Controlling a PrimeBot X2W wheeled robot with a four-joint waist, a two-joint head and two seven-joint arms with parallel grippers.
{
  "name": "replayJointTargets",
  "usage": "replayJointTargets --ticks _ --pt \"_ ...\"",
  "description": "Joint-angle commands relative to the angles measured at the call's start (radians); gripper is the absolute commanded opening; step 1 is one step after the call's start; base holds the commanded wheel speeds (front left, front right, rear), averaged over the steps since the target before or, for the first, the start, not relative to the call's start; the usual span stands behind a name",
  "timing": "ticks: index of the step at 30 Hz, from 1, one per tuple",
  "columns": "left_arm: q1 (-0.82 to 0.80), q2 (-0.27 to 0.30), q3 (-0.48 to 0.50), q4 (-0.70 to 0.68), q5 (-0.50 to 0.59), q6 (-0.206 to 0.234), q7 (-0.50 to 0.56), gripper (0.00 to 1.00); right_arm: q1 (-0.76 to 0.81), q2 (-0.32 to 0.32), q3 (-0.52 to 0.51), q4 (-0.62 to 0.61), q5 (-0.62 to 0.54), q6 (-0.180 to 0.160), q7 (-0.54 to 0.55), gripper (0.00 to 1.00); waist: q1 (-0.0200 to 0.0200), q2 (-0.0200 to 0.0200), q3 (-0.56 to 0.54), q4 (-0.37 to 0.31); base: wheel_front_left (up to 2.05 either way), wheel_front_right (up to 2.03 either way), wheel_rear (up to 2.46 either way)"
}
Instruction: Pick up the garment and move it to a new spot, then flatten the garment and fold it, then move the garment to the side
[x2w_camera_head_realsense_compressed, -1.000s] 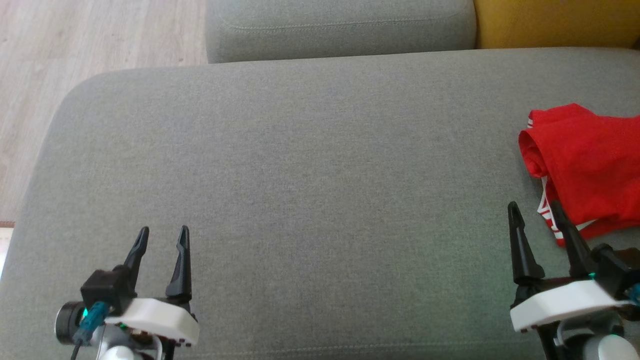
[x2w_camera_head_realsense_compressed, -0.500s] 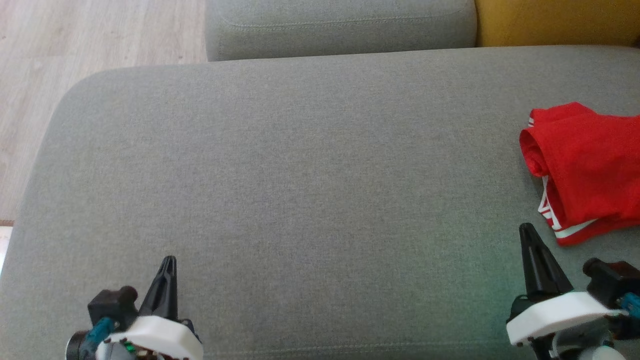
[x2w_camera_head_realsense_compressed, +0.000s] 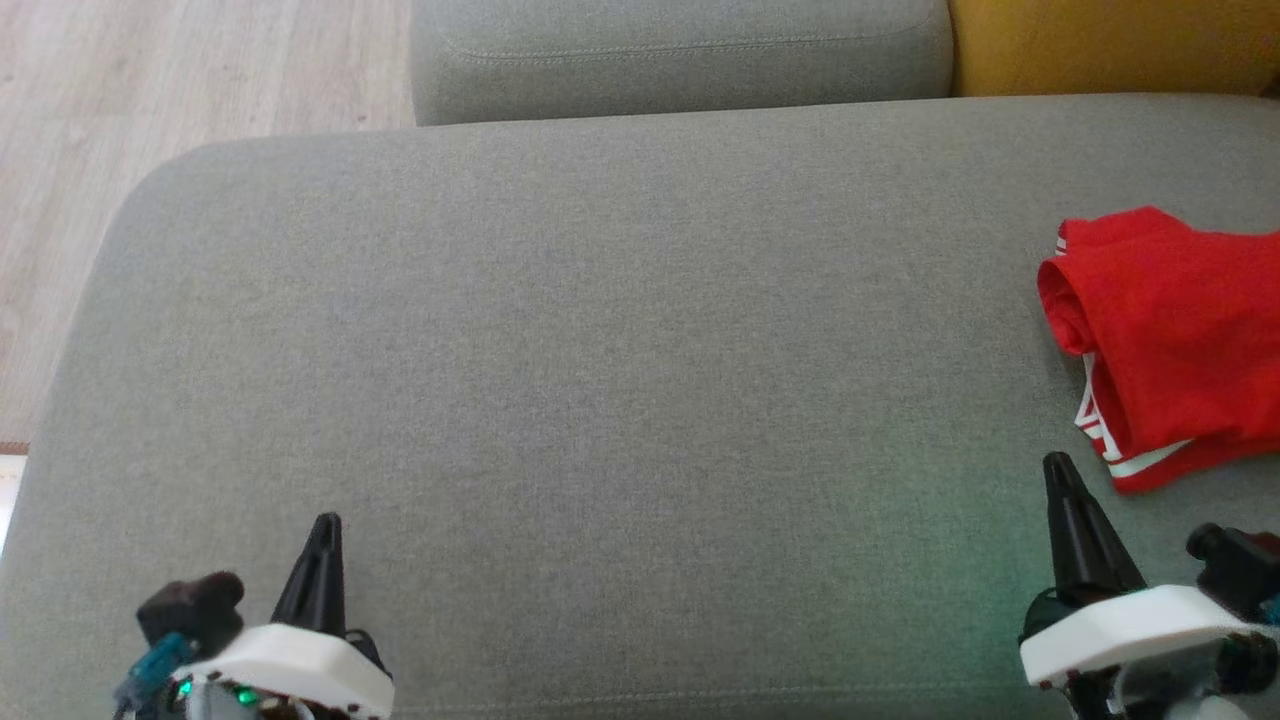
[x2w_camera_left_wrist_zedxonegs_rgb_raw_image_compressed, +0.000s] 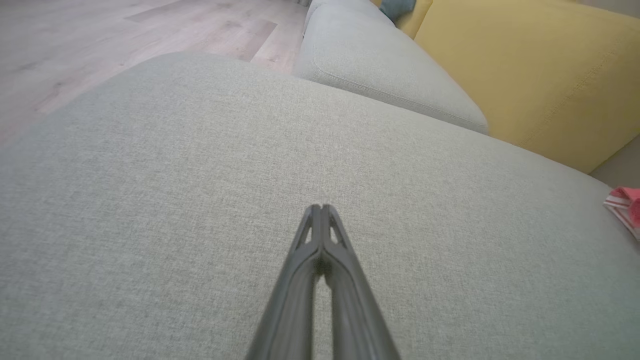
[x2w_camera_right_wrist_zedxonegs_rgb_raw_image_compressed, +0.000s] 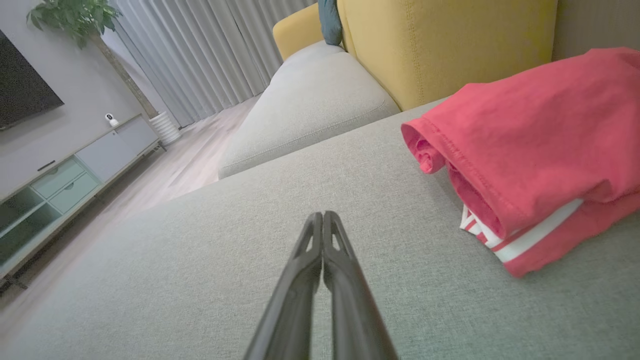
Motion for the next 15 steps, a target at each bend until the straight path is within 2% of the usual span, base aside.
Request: replayJointTargets --ticks 1,15 --pt "-0.052 0.004 0.02 -0.029 -0.025 -0.006 0.004 0.0 -0.048 -0.015 0.005 -0.025 0.029 0.001 -0.005 0.0 0.0 0.0 0.0 0.0 0.0 0.0 0.0" --pt "-0.069 -0.005 0.049 -0.025 -0.181 -0.023 0.04 0.0 -0.073 -0.021 0.004 0.009 0.196 0.001 -0.004 0.0 0.0 0.0 -0.004 0.0 0.0 0.0 0.0"
